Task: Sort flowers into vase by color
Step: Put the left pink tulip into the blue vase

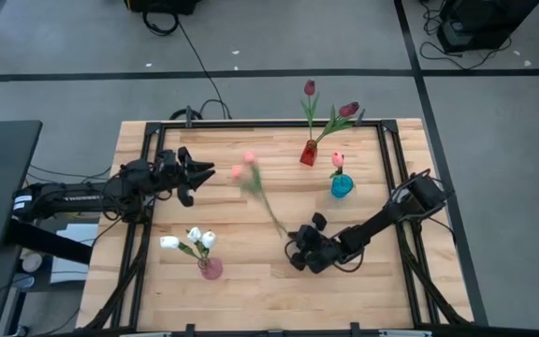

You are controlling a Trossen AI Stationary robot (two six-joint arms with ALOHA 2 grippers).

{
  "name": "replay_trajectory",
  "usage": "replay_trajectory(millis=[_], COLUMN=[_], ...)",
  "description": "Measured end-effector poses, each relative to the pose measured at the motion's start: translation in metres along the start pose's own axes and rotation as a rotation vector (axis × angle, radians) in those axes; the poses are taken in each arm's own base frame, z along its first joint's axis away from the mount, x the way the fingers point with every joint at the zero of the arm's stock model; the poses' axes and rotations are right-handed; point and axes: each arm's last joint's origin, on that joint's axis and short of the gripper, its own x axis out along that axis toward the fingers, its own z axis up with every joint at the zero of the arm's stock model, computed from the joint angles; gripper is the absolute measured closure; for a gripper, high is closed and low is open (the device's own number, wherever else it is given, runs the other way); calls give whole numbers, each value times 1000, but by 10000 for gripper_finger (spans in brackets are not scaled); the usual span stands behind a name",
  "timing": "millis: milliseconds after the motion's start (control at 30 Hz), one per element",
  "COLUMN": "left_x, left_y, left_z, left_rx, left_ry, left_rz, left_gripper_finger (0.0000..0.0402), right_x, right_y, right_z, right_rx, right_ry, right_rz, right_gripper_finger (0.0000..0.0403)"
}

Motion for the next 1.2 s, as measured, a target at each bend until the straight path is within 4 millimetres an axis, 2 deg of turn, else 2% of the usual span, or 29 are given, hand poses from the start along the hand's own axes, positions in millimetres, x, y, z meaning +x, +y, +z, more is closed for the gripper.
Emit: replay_trajectory(millis=[167, 367, 500, 667, 833, 1033, 1200], left_x=[0, 8, 15, 16, 15, 23, 32], left_y=[-1, 2, 0, -11, -15, -18, -21], left_z=[0, -10, -14, -1, 6, -11, -30], left_rx=[-3, -27, -35, -38, -65, -125, -151], left_ry=[3, 79, 107, 5, -41, 62, 154], left_rz=[-33, -20, -125, -381, -469, -456, -405], left_gripper_finger=[275, 275, 275, 275, 275, 275, 275], right_x=[-7, -31, -54, -87, -112, -117, -112], right_y=[-2, -9, -12, -13, -16, -15, -14], right_z=[6, 24, 47, 71, 82, 89, 95], right_rx=[19, 1, 43, 69, 80, 60, 63], right_ry=[54, 73, -38, -210, -363, -459, -418], right_rz=[5, 10, -12, -31, -102, -180, -107], right_gripper_finger=[396, 400, 400, 401, 401, 402, 402])
